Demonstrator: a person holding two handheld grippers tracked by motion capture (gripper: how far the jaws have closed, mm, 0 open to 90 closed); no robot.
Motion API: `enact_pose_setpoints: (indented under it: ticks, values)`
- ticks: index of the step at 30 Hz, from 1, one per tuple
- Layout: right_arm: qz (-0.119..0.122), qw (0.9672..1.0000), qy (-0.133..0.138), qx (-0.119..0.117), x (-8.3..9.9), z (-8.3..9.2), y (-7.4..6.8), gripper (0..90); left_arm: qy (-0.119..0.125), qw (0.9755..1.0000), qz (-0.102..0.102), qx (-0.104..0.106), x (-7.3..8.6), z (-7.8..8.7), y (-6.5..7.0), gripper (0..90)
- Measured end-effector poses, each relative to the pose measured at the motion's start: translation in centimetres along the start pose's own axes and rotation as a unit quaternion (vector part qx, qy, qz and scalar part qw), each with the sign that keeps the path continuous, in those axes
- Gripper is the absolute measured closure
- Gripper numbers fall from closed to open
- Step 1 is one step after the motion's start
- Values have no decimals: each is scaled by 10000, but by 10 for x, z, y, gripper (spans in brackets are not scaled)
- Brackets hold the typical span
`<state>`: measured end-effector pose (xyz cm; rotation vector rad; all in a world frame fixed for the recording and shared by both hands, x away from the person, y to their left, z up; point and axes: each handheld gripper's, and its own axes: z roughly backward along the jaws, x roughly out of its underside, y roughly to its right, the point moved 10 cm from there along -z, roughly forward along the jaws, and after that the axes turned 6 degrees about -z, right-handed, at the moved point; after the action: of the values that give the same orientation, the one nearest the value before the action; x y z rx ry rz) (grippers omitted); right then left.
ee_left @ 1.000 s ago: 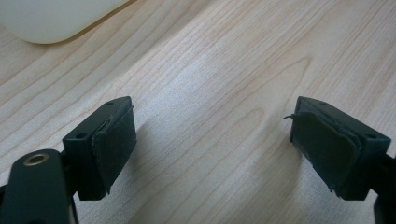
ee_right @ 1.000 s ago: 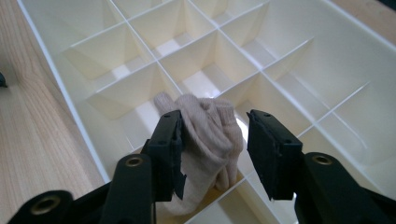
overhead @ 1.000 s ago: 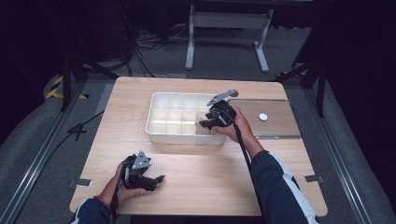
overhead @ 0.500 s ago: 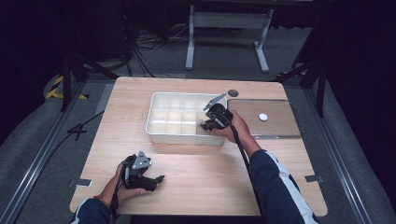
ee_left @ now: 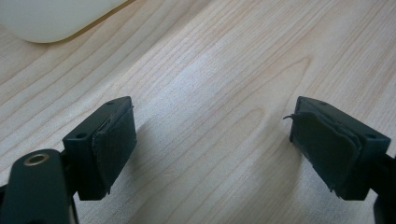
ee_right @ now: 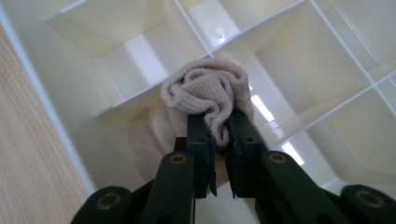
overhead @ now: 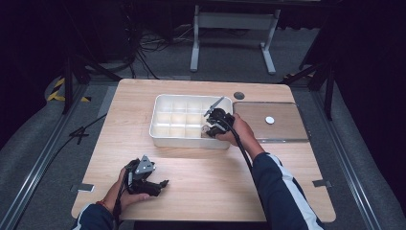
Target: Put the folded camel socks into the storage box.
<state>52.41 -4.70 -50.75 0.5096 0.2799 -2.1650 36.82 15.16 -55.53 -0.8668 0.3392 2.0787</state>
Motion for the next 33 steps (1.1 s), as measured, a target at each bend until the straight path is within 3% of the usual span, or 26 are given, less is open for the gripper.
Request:
enact_pose_setpoints:
  ticks: [15,22,28,33]
  values:
    - [124,9997,-187,22,0,-5,-1,814,0,10000,21,13,0,0,0,146]
    - [77,9998,-155,-22,1,-5,-1,811,0,10000,14,9,0,0,0,146]
    - [238,9997,-79,29,1,-2,-2,798,-3,10000,-4,0,0,0,0,146]
    - [206,9998,10,14,1,2,-2,793,2,10000,21,10,0,0,0,146]
